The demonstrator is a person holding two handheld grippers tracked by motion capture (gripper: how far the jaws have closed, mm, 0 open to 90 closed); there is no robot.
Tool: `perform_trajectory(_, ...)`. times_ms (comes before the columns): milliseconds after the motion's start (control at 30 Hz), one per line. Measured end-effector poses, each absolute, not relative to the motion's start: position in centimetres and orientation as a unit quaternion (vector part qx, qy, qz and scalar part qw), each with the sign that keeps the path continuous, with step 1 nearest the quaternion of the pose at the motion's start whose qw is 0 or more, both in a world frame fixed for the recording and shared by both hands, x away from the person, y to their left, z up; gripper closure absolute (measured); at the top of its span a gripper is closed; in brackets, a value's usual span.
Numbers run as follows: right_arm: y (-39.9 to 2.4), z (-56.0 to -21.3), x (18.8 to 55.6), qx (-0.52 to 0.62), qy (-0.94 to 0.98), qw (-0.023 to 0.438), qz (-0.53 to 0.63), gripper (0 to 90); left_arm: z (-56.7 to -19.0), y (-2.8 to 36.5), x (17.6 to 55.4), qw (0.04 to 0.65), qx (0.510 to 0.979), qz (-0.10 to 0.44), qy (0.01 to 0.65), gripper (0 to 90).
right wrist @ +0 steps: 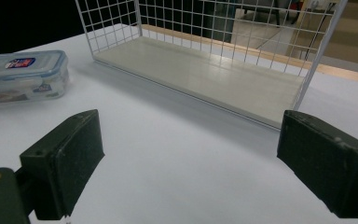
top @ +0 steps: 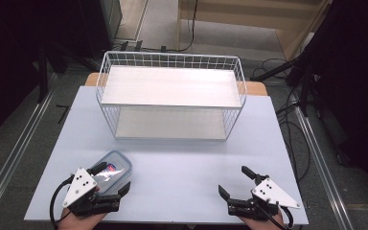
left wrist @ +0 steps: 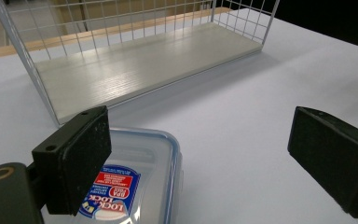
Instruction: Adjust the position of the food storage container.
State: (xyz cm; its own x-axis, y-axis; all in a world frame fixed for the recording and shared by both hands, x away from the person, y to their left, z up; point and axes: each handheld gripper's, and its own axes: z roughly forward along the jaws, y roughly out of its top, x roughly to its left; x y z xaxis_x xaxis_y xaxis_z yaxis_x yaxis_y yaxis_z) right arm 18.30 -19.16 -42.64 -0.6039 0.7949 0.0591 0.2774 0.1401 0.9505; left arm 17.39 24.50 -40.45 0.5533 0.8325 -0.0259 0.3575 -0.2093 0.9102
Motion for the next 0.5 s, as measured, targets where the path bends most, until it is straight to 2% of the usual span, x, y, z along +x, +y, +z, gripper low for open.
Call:
perform_trajectory(433,-19.6,-43.7,18.7,0.397,0.713,0.233,0.529,6.7,-40.3,24.6,18.3,0.496,0.732,0.233,0.404,7.8)
perform_trajectory(500,-19.5,-43.7,18.7,0.398,0.713,0.227,0.531,8.1,-40.1,24.9,18.1,0.505,0.728,0.227,0.404,12.8)
